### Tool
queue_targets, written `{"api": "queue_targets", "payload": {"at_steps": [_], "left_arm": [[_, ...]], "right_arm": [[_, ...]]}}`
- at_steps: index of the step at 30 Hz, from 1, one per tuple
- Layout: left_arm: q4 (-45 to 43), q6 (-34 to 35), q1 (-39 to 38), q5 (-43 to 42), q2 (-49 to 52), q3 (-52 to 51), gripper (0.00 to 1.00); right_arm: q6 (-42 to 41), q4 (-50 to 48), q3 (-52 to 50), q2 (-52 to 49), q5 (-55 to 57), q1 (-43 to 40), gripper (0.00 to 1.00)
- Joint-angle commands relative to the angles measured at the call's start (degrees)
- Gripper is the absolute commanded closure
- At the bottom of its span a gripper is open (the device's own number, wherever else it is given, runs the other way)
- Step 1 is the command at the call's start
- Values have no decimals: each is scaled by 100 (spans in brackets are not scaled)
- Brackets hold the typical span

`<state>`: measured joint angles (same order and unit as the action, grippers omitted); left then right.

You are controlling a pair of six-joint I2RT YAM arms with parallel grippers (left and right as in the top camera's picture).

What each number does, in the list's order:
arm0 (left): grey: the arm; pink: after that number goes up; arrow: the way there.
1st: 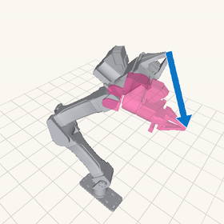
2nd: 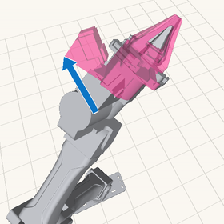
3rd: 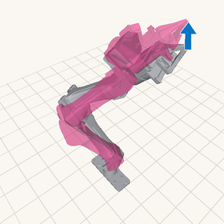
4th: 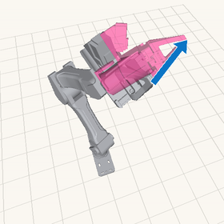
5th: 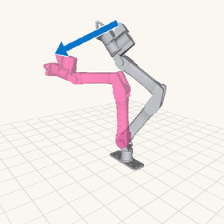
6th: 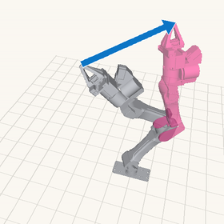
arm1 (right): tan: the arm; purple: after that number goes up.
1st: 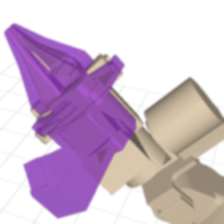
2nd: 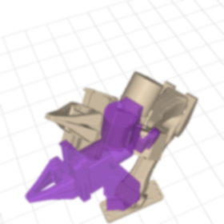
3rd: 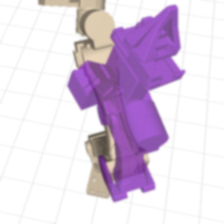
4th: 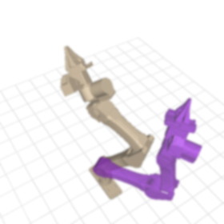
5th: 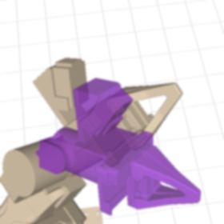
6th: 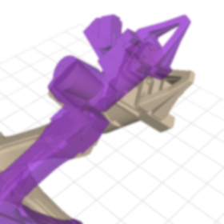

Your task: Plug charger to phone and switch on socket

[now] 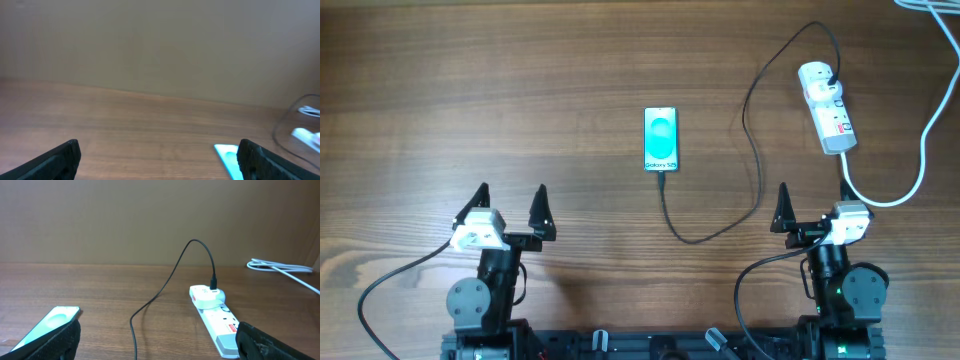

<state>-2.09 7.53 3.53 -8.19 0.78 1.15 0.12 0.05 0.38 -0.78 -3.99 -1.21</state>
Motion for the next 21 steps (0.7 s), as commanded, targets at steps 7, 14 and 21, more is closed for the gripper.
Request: {"api": "queue_targets", "payload": {"at_steps": [7,14,21], "left_arm": [[553,-485,50,820,-61,-81,0],[658,-1032,50,662,-61,-81,0],[660,-918,50,743,-61,-81,0]], "right_arm": [[50,-4,-9,57,57,28,0],[48,-7,-9,57,55,28,0],[50,-4,-9,57,57,28,0]]}}
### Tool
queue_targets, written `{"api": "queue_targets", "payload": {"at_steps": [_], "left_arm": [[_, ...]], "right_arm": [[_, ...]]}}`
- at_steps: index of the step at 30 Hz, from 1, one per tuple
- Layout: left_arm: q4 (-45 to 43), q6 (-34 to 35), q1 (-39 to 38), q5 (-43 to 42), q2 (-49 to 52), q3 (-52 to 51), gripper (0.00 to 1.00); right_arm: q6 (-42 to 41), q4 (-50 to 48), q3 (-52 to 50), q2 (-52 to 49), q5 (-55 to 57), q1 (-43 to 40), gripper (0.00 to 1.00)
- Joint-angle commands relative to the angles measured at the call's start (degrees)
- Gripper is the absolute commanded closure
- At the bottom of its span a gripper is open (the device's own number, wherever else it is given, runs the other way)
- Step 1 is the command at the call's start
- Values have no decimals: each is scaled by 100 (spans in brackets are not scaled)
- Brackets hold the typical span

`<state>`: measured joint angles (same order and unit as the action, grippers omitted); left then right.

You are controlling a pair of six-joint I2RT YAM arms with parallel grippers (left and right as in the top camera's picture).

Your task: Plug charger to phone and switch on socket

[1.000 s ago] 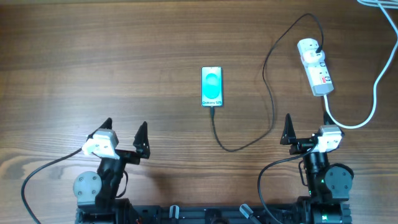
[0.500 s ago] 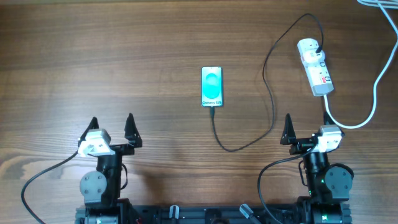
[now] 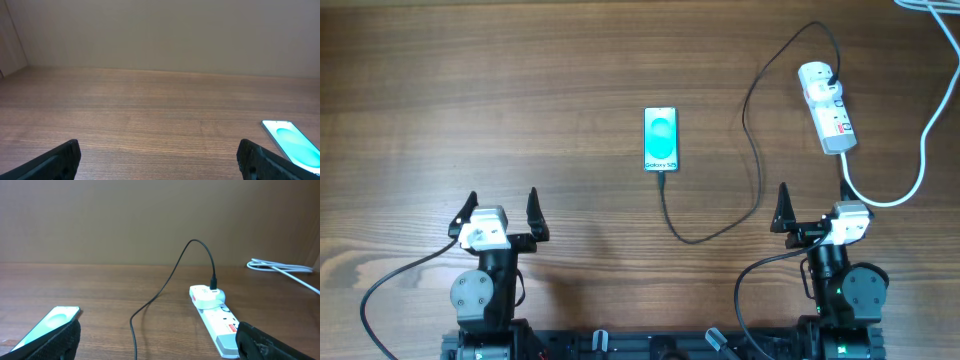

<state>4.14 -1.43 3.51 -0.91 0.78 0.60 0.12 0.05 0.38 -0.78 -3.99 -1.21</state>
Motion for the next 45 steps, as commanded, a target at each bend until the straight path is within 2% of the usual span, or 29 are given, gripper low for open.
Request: {"api": "queue_targets", "payload": {"at_steps": [1,45], "left_arm": [[37,39,52,13,-61,-26,0],[24,-133,52,-9,-61,-26,0]], "right_arm": [[52,-7,-9,57,55,28,0],[48,-7,-9,57,57,28,0]]}}
